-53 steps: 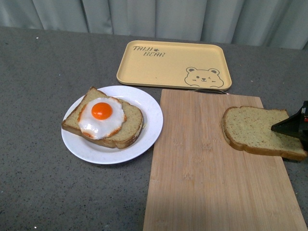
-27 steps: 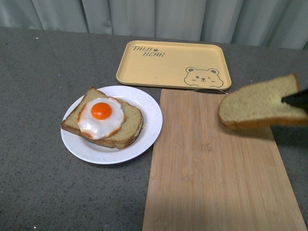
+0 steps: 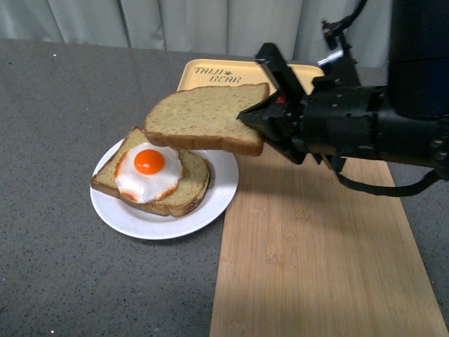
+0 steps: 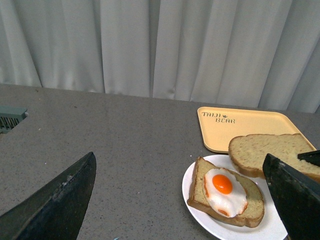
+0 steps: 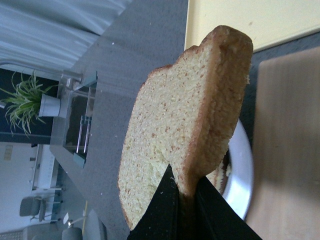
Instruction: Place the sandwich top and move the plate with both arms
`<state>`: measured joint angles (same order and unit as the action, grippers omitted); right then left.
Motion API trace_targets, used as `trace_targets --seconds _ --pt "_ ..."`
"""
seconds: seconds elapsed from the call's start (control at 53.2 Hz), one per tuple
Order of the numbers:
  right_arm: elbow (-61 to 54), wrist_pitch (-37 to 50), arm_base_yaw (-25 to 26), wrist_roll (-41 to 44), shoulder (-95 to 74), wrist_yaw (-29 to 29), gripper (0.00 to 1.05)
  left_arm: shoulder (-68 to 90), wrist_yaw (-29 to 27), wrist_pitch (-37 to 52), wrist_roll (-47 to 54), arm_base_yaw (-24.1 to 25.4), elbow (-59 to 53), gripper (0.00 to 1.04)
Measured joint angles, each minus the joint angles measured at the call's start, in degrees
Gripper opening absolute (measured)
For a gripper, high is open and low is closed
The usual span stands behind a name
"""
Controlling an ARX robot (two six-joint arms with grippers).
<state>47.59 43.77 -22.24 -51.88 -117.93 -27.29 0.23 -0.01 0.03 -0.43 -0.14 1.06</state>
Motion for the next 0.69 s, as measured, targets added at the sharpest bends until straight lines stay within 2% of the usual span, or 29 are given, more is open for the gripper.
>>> trace_targets --seconds 0.282,0.601,0.695 --pt "7.0 -3.2 -5.7 -1.3 -7.0 1.0 0.03 0.0 0.0 0.0 0.0 0.0 0.0 0.98" --pt "11.2 -5.9 -8.4 -1.7 -11.3 2.5 0.03 0.0 0.0 0.0 0.0 0.0 0.0 0.98" --pt "10.4 -5.9 -8.4 -1.2 -11.3 3.6 0.2 0.0 0.0 0.0 0.0 0.0 0.0 0.98"
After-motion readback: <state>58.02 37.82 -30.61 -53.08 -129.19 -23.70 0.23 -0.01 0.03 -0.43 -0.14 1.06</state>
